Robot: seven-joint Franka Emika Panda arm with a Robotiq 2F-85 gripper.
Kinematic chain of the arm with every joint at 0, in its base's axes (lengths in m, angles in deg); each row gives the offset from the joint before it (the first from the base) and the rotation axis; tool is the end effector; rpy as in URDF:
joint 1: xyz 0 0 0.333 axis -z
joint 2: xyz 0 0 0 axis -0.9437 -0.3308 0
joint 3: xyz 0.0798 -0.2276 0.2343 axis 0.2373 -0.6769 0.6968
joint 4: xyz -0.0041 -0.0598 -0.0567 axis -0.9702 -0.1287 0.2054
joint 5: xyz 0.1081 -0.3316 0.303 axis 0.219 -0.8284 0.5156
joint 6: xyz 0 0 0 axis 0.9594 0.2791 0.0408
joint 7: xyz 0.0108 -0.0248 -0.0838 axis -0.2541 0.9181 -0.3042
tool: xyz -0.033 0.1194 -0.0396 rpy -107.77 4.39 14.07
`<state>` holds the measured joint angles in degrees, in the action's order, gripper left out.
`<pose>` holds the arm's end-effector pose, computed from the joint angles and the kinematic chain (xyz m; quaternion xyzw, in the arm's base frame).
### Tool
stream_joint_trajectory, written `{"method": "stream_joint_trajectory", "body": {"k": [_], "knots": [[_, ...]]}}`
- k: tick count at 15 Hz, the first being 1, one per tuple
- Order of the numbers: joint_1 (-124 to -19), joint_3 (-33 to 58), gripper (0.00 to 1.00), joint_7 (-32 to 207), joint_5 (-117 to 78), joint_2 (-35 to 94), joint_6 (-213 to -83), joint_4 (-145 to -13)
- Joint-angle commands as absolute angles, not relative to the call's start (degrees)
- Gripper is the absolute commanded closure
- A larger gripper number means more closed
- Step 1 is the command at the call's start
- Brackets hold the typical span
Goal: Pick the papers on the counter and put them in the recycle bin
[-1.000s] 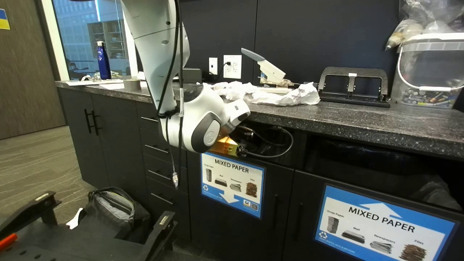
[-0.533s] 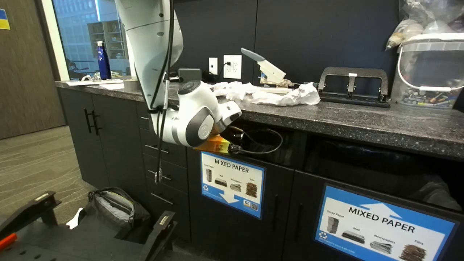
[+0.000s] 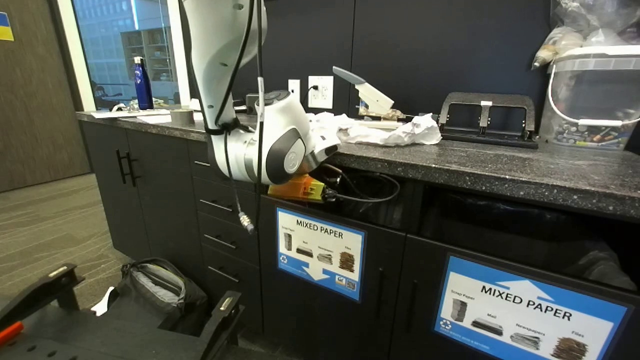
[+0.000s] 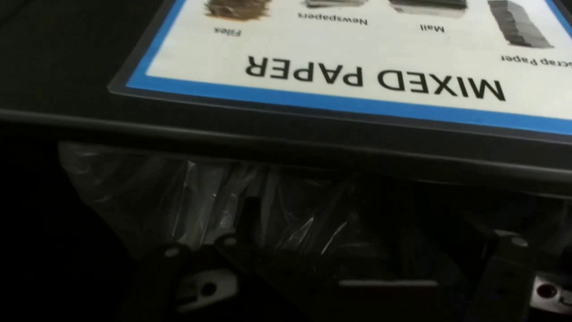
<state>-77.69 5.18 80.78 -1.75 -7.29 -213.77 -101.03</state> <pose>0.6392 -0.0869 -0.0049 0.9484 -0.0875 0.2913 0.0896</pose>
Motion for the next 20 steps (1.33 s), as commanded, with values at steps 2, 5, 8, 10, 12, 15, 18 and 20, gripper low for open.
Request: {"method": "stream_joint_trajectory", "body": {"k": [2,5,8,10,12,15,18,20], "knots": [[-81.13,1.75,0.00,81.08,-3.94,5.01,-197.75,-112.17],[-84.03,-1.31,0.00,82.85,-8.59,13.94,-183.47,-117.13],[-86.88,-4.49,0.00,88.73,-16.18,22.26,-172.07,-117.99],[-85.82,-3.36,0.00,93.02,-20.49,27.84,-164.88,-116.40],[-83.54,-0.55,0.00,98.03,-21.34,31.33,-158.10,-113.02],[-80.19,3.09,0.00,104.68,-19.91,32.37,-154.15,-106.89],[-77.62,5.06,0.00,112.78,-18.87,29.64,-152.56,-99.32],[-76.73,4.99,0.00,118.76,-19.49,26.46,-151.64,-93.72]]}}
